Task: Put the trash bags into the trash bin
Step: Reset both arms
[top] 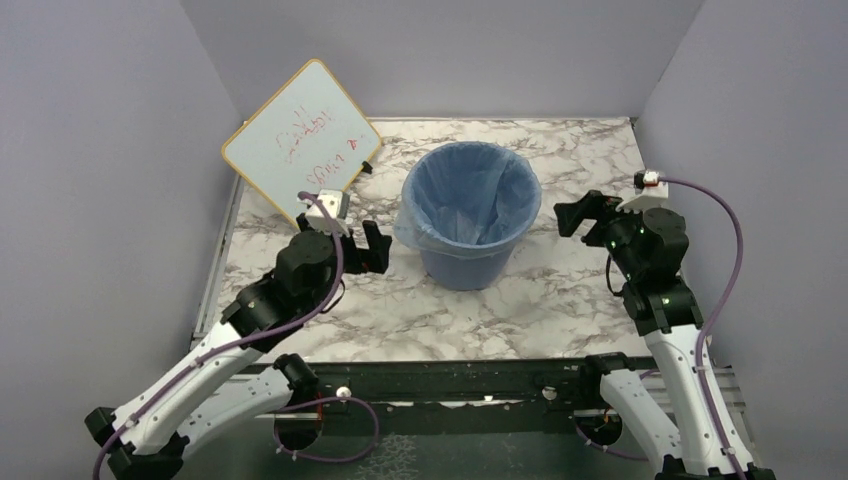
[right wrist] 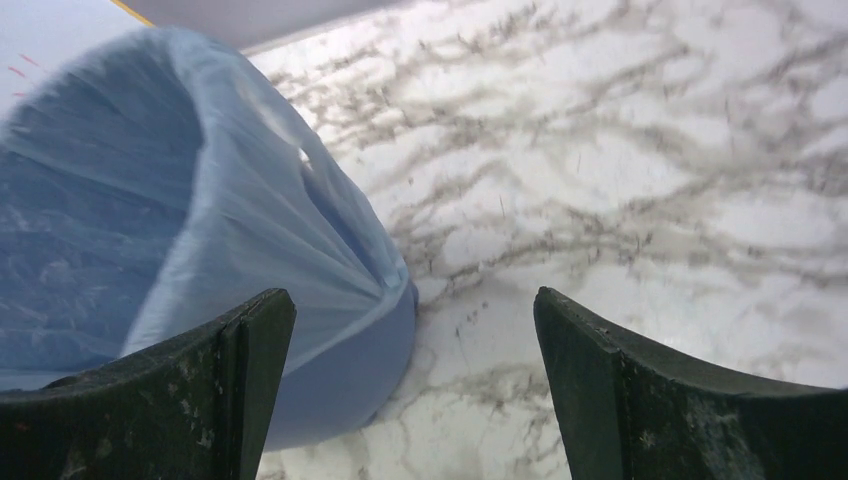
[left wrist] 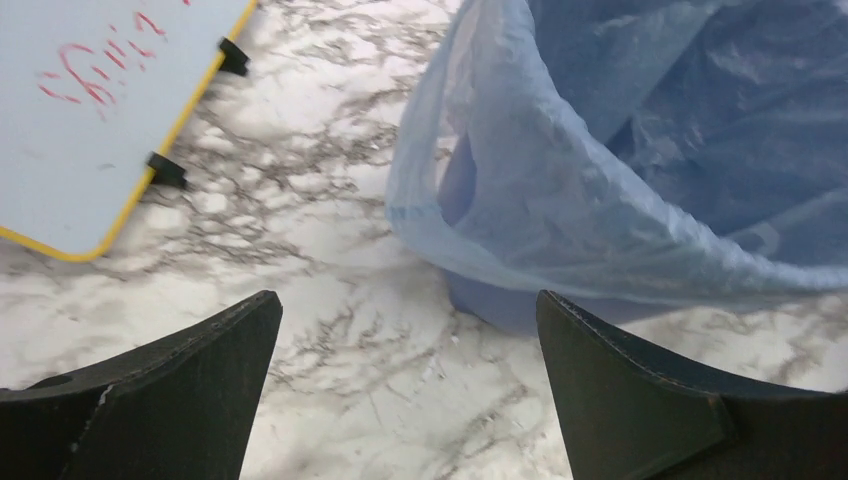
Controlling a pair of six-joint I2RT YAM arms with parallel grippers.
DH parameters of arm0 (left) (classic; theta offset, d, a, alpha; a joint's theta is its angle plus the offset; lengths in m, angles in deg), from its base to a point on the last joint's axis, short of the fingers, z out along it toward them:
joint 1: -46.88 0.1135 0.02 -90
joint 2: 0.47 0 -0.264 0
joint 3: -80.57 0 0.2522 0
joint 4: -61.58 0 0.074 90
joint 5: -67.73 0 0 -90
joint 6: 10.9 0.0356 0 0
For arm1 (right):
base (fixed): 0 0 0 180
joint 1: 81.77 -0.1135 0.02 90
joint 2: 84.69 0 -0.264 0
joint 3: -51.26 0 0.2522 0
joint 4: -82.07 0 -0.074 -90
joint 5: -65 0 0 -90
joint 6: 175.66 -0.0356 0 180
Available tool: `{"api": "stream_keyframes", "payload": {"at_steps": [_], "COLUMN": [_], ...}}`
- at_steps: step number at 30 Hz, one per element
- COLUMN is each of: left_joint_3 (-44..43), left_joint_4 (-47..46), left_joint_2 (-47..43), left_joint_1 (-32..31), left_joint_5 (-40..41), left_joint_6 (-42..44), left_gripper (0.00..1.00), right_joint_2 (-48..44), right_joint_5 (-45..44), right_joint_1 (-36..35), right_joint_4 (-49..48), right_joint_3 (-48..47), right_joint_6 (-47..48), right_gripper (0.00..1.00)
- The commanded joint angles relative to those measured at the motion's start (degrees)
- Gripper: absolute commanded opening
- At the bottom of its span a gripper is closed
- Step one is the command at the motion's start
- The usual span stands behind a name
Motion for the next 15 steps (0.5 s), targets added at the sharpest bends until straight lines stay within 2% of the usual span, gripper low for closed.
{"api": "stream_keyframes", "payload": {"at_steps": [1, 3, 4, 8, 9, 11, 15], "left_joint_3": [-6.52, -10.0, -11.79, -14.75, -15.67, -16.76, -17.83], "left_joint_4": [4.8, 5.65, 6.13, 3.81, 4.09, 4.62, 6.2], "left_joint_2": [10.3, 14.21, 15.59, 18.74, 19.72, 21.43, 21.52], "left_joint_1": [0.71, 4.38, 8.86, 32.47, 35.75, 38.8, 39.18], "left_joint_5": [8.06, 8.76, 5.66, -17.46, -20.97, -25.89, -23.34], "left_joint_6": [10.7, 10.1, 10.03, 9.59, 9.21, 8.22, 4.25], "left_gripper": [0.99, 0.99, 0.99, 0.99, 0.99, 0.99, 0.99], "right_joint_2": [0.22, 0.94, 1.14, 0.41, 0.12, 0.55, 5.27], "right_joint_5": [3.43, 3.89, 3.68, 3.24, 3.42, 2.11, 0.03], "right_joint_1": [-0.08, -0.09, -0.09, -0.08, -0.11, -0.09, -0.08], "right_joint_4": [-7.05, -5.91, -4.99, -4.46, -4.7, -3.04, 5.88], "right_joint_3": [-4.02, -5.54, -6.07, -4.42, -3.62, -3.75, -8.69], "right_joint_6": [6.86, 7.16, 6.89, 4.79, 4.34, 3.68, 5.61], "right_gripper": [0.96, 0.96, 0.96, 0.97, 0.97, 0.97, 0.98]}}
